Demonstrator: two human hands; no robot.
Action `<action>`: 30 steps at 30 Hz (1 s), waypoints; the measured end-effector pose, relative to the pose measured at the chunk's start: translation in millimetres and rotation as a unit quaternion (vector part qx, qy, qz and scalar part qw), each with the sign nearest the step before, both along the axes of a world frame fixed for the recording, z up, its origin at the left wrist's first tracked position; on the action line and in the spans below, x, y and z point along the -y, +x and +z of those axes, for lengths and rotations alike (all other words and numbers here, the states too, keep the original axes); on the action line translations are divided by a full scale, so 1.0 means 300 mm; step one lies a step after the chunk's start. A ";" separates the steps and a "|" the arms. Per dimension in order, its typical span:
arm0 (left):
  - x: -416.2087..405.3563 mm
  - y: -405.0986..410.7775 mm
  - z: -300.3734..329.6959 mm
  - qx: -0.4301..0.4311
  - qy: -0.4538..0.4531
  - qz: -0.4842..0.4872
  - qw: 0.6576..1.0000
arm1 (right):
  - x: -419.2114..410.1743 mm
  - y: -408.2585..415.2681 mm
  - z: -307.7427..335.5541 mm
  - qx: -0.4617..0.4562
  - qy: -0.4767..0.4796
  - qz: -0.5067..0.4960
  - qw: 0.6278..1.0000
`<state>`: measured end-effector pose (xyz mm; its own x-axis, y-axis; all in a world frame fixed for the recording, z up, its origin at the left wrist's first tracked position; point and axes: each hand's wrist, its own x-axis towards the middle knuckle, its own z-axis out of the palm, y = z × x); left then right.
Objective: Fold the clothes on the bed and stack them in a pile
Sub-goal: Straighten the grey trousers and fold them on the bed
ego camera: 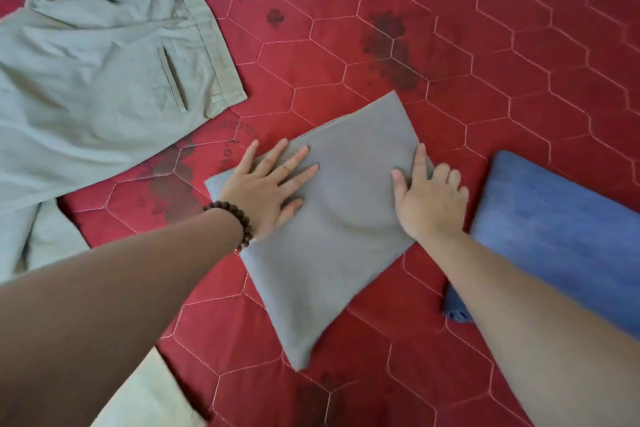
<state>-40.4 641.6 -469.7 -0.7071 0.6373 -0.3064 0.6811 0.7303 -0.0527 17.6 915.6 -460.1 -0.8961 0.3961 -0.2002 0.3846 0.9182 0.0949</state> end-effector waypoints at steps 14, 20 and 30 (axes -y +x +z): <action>-0.261 0.500 -0.015 0.029 0.079 0.172 0.982 | 0.185 0.320 0.024 0.034 -0.080 -0.148 0.985; -0.422 0.526 0.055 0.107 0.105 0.257 0.955 | -0.017 0.438 0.104 -0.123 -0.146 0.026 0.981; -1.032 0.480 0.146 0.241 0.257 0.283 0.892 | -0.785 0.739 0.141 -0.072 -0.083 -0.208 0.972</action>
<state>103.7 951.2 -425.8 -0.8246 0.3643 -0.4328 0.0486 0.8078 0.5875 239.1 1151.1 -417.8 -0.6890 0.7028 -0.1772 0.7240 0.6787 -0.1234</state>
